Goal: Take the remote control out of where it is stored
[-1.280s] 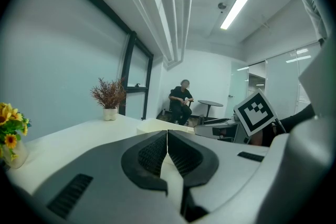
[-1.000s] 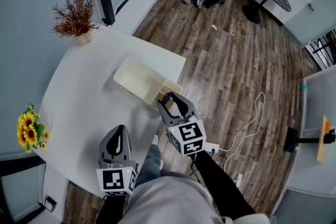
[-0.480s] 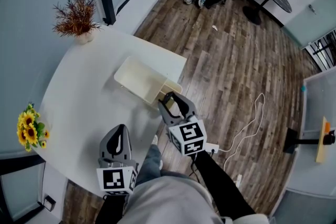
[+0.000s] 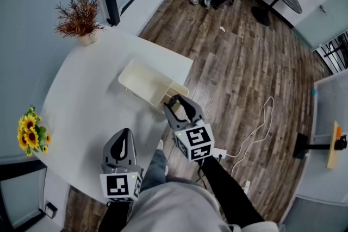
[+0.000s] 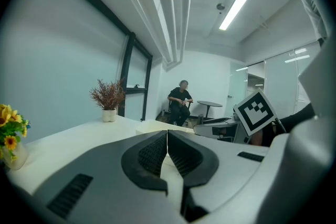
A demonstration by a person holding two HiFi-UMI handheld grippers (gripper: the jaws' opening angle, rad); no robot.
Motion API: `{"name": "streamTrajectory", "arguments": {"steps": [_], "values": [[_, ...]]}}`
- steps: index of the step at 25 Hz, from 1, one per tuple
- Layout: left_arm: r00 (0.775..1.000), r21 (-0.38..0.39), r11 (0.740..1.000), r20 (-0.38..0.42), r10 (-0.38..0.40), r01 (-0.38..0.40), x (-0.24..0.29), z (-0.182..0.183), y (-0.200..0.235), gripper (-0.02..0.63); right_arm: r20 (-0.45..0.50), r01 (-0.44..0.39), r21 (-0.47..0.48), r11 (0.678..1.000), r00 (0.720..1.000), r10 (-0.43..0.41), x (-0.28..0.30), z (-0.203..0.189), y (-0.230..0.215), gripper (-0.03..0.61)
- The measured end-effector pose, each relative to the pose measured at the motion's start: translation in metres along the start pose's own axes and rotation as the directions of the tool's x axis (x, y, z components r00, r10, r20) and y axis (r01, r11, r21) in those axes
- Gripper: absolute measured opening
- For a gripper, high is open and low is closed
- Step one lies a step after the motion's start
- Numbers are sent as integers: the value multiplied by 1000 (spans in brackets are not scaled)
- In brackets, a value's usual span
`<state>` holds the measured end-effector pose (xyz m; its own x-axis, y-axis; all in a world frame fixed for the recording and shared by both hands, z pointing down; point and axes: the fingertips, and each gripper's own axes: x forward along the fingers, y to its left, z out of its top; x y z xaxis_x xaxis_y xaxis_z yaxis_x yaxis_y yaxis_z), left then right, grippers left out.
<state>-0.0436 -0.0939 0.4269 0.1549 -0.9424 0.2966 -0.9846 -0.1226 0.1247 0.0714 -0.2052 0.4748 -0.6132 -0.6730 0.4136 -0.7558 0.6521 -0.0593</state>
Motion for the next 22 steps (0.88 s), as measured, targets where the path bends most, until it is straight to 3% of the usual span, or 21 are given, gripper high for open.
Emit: {"name": "streamTrajectory", "arguments": {"steps": [22], "values": [[1000,1,1000,2,5,-5,-2,2,0,9,9,1,-1,1000,1000,-1,-4,4,1,198]]}}
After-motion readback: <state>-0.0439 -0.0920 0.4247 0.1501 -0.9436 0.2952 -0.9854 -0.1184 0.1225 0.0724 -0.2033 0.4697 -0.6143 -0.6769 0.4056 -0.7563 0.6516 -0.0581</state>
